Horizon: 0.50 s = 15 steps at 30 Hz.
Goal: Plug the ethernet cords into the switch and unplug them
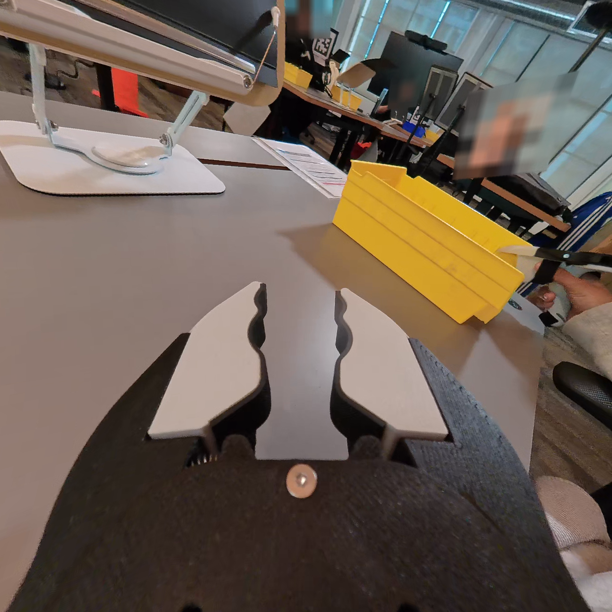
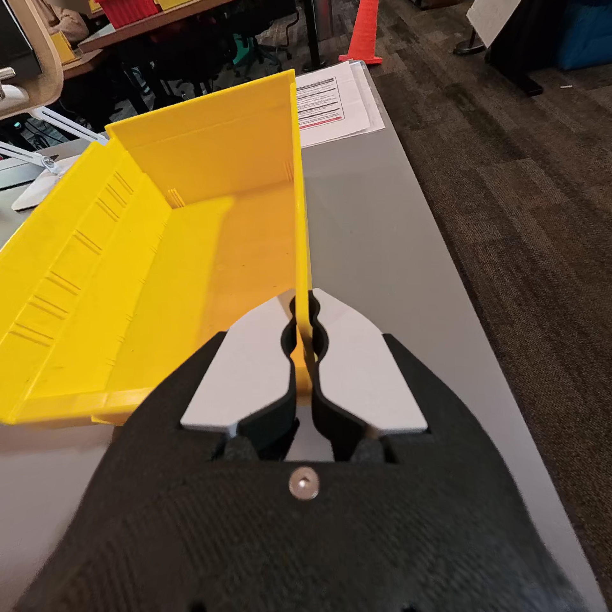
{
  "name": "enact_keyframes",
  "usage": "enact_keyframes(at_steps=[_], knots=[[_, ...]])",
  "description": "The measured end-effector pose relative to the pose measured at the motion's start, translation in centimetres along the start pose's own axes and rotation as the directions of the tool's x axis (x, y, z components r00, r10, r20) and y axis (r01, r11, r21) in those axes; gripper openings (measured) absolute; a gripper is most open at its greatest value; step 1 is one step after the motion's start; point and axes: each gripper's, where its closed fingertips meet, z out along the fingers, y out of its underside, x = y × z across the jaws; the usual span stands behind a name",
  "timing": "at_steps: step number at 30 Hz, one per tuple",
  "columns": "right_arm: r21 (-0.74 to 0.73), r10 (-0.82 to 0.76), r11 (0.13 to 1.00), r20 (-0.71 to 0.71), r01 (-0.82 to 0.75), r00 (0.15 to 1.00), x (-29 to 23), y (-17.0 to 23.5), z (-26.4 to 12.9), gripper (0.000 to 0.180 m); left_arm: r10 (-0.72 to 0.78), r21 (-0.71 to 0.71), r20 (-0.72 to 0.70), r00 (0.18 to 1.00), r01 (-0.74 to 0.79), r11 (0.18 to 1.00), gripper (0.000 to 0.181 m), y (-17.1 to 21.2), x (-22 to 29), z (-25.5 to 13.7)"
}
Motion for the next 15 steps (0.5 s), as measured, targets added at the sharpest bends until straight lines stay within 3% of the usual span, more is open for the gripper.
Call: enact_keyframes(at_steps=[1, 4, 8, 11, 15], knots=[[0.026, 0.021, 0.999, 0.000, -0.021, 1.000, 0.1, -0.5, -0.4, 0.009, -0.006, 0.001, 0.000, 1.000, 0.006, 1.000, 0.040, 0.0, -0.1, -0.1], [0.222, -0.005, 0.975, -0.030, 0.012, 1.000, -0.1, -4.0, -2.8, 0.031, -0.011, 0.006, 0.000, 1.000, 0.011, 1.000, 0.039, -0.1, -0.4, -0.2], [0.421, -0.288, 0.853, -0.113, 0.308, 0.951, -6.3, -7.9, -5.3, 0.031, 0.034, -0.002, 0.014, 0.999, -0.034, 0.999, 0.039, 0.0, -1.1, 0.0], [0.473, -0.426, 0.796, -0.005, 0.377, 0.905, -14.6, -7.8, -4.7, 0.024, 0.083, -0.011, 0.043, 0.996, -0.082, 0.997, 0.039, -0.1, -1.7, -0.2], [0.508, -0.517, 0.791, 0.255, 0.342, 0.817, -26.0, -4.6, -3.9, 0.016, 0.094, 0.013, 0.059, 0.994, -0.095, 0.995, 0.037, -0.6, -1.4, -1.3]])
